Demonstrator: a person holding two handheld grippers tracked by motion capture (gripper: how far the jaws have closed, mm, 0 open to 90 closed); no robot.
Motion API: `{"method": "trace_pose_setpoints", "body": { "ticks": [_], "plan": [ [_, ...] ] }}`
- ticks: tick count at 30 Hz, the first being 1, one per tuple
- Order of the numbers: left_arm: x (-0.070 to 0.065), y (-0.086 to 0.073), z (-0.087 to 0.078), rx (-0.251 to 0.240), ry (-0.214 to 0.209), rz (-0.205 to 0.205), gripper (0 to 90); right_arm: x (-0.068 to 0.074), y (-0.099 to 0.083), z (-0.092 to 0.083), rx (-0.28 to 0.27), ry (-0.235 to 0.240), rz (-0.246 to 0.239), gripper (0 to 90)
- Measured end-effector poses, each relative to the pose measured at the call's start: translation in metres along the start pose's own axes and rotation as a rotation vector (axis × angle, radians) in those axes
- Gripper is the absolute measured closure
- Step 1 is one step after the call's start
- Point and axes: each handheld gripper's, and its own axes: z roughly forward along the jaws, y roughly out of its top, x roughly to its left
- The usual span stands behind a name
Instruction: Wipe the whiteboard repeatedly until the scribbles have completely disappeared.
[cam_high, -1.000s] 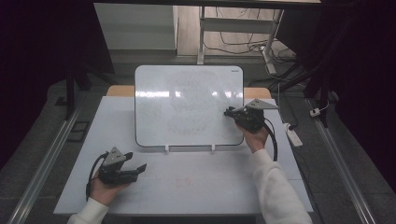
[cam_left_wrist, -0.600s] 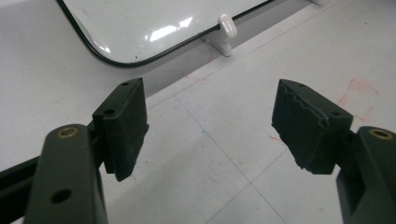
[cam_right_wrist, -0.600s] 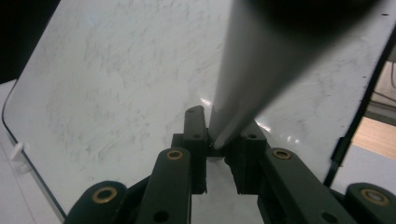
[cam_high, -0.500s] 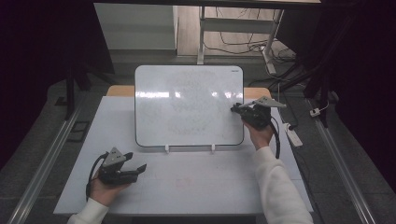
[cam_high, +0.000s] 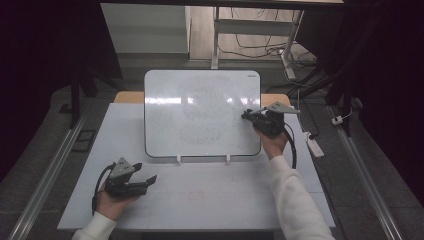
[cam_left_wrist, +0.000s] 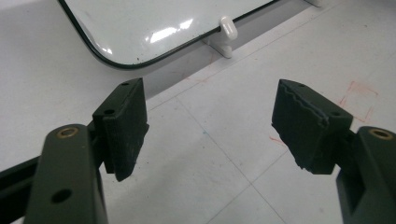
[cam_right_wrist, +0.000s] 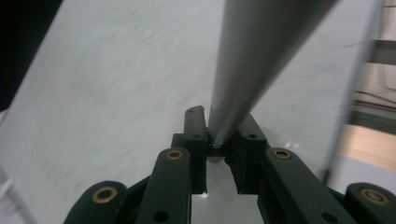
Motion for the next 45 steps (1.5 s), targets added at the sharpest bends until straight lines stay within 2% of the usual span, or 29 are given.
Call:
{"method": "trace_pose_setpoints", "body": {
  "ticks": [2, 3, 5, 7, 8, 10, 12, 13, 15, 16, 17, 19, 22, 28, 33, 39, 45],
  "plan": [
    [-0.001, 0.000, 0.000, 0.002, 0.000, 0.004, 27.6, 0.007, 0.001, 0.001, 0.028, -0.012, -0.065, 77.6],
    [-0.001, 0.000, 0.000, 0.001, -0.002, 0.005, 27.6, 0.004, 0.002, 0.001, 0.019, -0.016, -0.049, 77.6],
    [-0.002, 0.000, -0.001, -0.002, 0.001, 0.008, 27.5, -0.006, 0.005, -0.003, -0.018, -0.055, 0.018, 77.6],
    [-0.002, 0.000, -0.002, -0.005, 0.002, 0.006, 27.6, -0.011, 0.006, -0.004, -0.034, -0.060, 0.055, 77.6],
    [-0.001, 0.000, -0.001, -0.005, 0.003, 0.003, 27.6, -0.009, 0.006, -0.004, -0.034, -0.066, 0.047, 77.6],
    [0.000, 0.000, 0.000, -0.003, 0.001, 0.000, 27.6, 0.000, 0.003, 0.000, 0.007, -0.010, 0.019, 77.6],
    [-0.001, 0.000, 0.000, -0.001, 0.001, 0.004, 27.6, 0.009, 0.002, 0.003, 0.042, -0.007, -0.041, 77.6],
    [-0.001, 0.000, 0.000, -0.002, 0.001, 0.004, 27.6, 0.008, 0.003, 0.002, 0.044, -0.010, -0.043, 77.6],
    [-0.002, 0.000, -0.001, -0.005, 0.002, 0.005, 27.6, 0.001, 0.004, -0.004, 0.018, -0.035, 0.010, 77.6],
    [-0.002, 0.000, -0.002, -0.009, 0.001, 0.004, 27.6, 0.000, 0.005, -0.007, 0.007, -0.033, 0.025, 77.6],
    [-0.001, 0.000, -0.002, -0.011, 0.001, 0.002, 27.6, 0.000, 0.006, -0.011, 0.005, -0.025, 0.026, 77.6],
    [0.000, 0.000, -0.001, -0.010, 0.001, -0.002, 27.7, 0.006, 0.007, -0.017, 0.007, -0.009, -0.001, 77.6],
    [-0.001, 0.001, -0.001, -0.007, 0.000, 0.003, 27.7, 0.015, 0.010, -0.028, -0.016, 0.016, -0.014, 77.6],
    [-0.001, 0.000, -0.003, -0.017, 0.006, -0.001, 27.7, 0.023, 0.010, -0.044, -0.014, 0.048, -0.002, 77.5],
    [-0.002, 0.000, -0.004, -0.022, 0.009, 0.003, 27.7, 0.035, 0.005, -0.055, 0.003, 0.102, 0.002, 77.5],
    [-0.002, 0.001, -0.005, -0.033, 0.014, 0.002, 27.8, 0.056, -0.005, -0.061, 0.036, 0.174, -0.001, 77.5],
    [-0.002, 0.002, -0.006, -0.050, 0.017, 0.008, 28.3, 0.073, -0.012, -0.058, 0.065, 0.231, -0.025, 77.5]
  ]
}}
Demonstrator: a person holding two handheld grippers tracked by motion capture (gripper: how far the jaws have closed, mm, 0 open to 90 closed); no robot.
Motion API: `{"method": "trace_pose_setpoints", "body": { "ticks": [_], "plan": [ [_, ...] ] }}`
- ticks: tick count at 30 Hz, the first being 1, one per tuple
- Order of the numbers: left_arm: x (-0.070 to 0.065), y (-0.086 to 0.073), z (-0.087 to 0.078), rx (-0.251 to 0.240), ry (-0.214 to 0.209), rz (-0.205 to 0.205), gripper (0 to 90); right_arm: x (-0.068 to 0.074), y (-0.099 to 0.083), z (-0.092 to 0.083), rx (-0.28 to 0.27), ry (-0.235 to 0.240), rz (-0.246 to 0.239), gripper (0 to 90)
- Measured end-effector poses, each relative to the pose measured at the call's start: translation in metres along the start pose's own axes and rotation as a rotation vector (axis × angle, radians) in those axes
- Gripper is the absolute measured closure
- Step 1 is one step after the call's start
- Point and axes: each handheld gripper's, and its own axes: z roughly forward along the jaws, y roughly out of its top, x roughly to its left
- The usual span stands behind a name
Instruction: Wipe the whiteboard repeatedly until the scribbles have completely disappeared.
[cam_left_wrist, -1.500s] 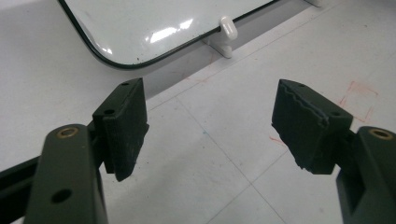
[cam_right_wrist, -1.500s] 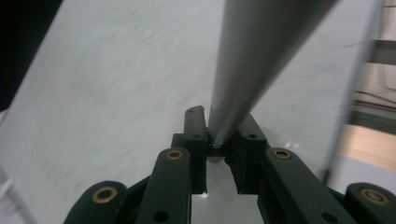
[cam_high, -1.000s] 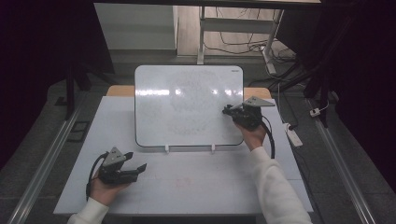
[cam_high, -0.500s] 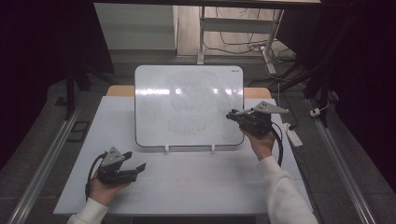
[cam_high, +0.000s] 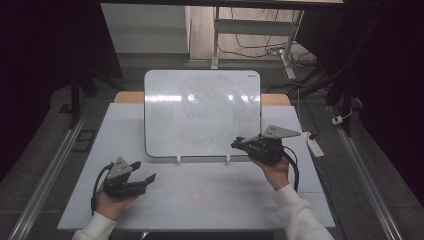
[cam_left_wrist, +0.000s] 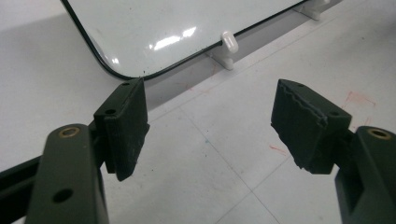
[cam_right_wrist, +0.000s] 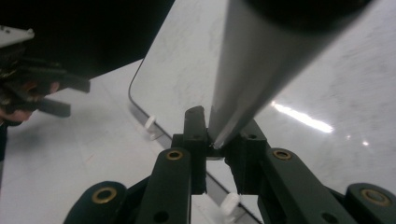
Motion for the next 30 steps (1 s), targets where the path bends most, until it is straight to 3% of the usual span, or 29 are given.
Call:
{"method": "trace_pose_setpoints", "body": {
  "ticks": [14, 23, 30],
  "plan": [
    [0.001, 0.000, -0.002, -0.018, 0.005, 0.005, 28.6, 0.018, -0.008, 0.021, 0.078, 0.081, -0.012, 77.4],
    [0.002, 0.000, -0.003, -0.025, 0.010, 0.002, 28.6, 0.024, -0.012, 0.027, 0.087, 0.095, -0.008, 77.4],
    [0.000, 0.000, -0.004, -0.041, -0.009, 0.012, 29.0, 0.035, -0.020, 0.038, 0.150, 0.135, -0.015, 77.5]
  ]
}}
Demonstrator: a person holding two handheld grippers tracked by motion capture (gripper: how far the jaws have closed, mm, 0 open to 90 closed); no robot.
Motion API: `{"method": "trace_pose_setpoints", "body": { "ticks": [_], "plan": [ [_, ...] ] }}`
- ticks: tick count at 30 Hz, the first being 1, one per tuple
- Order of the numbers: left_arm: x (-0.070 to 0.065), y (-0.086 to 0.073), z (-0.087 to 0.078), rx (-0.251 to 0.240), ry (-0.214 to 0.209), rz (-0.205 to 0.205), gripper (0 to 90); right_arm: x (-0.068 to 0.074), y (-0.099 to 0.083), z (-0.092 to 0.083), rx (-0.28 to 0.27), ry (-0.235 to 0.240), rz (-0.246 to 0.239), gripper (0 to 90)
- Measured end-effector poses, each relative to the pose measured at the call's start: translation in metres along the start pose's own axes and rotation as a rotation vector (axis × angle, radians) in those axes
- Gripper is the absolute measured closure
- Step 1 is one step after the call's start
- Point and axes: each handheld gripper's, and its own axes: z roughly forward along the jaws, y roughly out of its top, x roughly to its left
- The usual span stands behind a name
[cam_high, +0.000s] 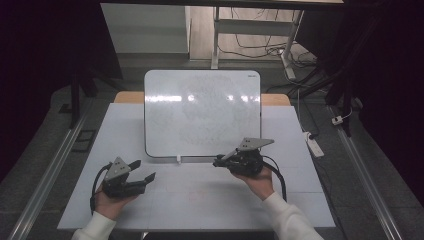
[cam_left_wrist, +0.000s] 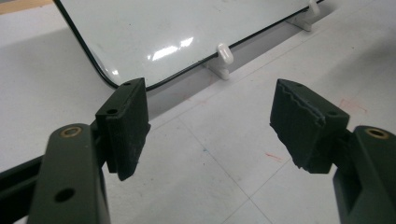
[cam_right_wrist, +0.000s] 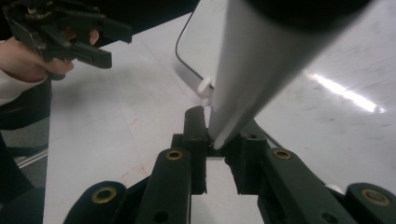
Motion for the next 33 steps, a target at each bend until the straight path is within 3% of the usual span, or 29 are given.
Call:
{"method": "trace_pose_setpoints", "body": {
  "ticks": [8, 14, 20, 25, 33],
  "plan": [
    [-0.007, 0.008, -0.003, -0.028, 0.004, 0.020, 29.0, 0.003, -0.001, 0.006, 0.006, 0.018, 0.011, 77.4],
    [-0.015, 0.032, -0.002, -0.095, -0.039, 0.025, 28.7, 0.002, -0.003, 0.011, 0.010, 0.029, 0.025, 77.4],
    [-0.042, 0.065, 0.007, -0.141, -0.123, 0.084, 28.9, 0.003, -0.003, 0.016, 0.010, 0.041, 0.036, 77.4],
    [-0.067, 0.086, 0.021, -0.143, -0.180, 0.146, 30.3, 0.003, -0.004, 0.019, 0.013, 0.050, 0.048, 77.4],
    [-0.085, 0.108, 0.045, -0.129, -0.225, 0.173, 33.4, 0.006, -0.005, 0.024, 0.018, 0.070, 0.058, 77.4]
  ]
}}
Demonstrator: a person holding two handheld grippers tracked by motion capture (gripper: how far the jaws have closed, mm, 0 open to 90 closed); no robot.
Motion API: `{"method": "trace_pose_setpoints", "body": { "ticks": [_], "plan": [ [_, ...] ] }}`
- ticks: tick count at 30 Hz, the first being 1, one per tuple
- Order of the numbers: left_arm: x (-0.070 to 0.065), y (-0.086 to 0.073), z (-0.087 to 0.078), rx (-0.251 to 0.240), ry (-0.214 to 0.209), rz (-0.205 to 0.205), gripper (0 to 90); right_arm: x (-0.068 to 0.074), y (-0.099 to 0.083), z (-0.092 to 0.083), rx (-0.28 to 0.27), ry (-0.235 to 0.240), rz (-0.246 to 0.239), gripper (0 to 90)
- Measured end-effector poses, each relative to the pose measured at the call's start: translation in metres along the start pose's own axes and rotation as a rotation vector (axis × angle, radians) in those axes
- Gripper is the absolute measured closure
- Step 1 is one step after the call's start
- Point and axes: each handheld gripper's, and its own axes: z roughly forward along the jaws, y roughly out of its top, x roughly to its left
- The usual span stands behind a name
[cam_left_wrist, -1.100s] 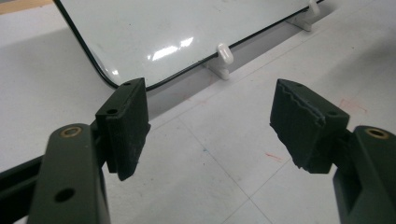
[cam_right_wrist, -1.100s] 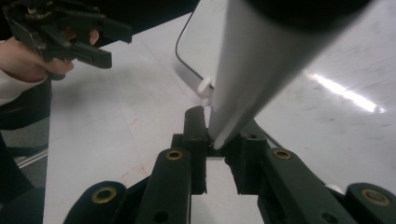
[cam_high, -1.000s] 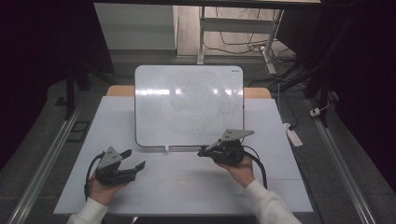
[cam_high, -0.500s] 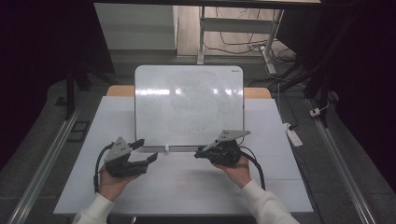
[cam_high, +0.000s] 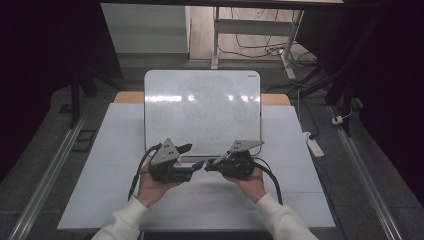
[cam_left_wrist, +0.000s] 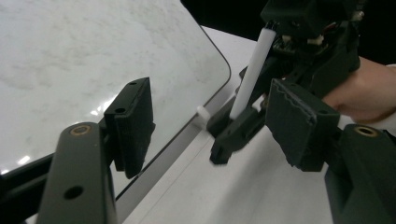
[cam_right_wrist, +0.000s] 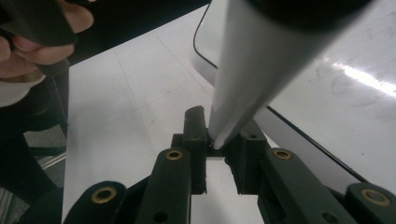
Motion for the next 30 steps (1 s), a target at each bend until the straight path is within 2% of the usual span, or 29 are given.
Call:
{"method": "trace_pose_setpoints", "body": {
  "ticks": [3, 7, 16, 18, 21, 26, 28, 30],
  "plan": [
    [-0.002, 0.004, 0.011, 0.010, -0.022, 0.007, 35.4, 0.001, -0.001, 0.002, 0.006, 0.005, 0.000, 77.4],
    [-0.006, 0.009, 0.026, 0.029, -0.072, 0.030, 41.7, 0.002, -0.001, 0.005, 0.012, 0.012, 0.004, 77.4],
    [-0.012, 0.015, 0.047, 0.052, -0.129, 0.065, 60.8, 0.003, -0.001, 0.007, 0.017, 0.021, 0.004, 77.4],
    [-0.013, 0.016, 0.049, 0.055, -0.135, 0.080, 66.3, 0.004, -0.001, 0.007, 0.018, 0.024, 0.006, 77.4],
    [-0.013, 0.015, 0.050, 0.061, -0.143, 0.079, 74.8, 0.004, -0.001, 0.007, 0.017, 0.026, 0.006, 77.4],
    [-0.013, 0.015, 0.050, 0.069, -0.125, 0.098, 79.1, 0.004, -0.001, 0.008, 0.024, 0.032, 0.012, 77.4],
    [-0.012, 0.015, 0.049, 0.072, -0.103, 0.107, 80.6, 0.004, -0.001, 0.008, 0.029, 0.040, 0.019, 77.3],
    [-0.010, 0.014, 0.048, 0.074, -0.100, 0.099, 81.5, 0.004, -0.001, 0.009, 0.030, 0.045, 0.021, 77.2]
  ]
}}
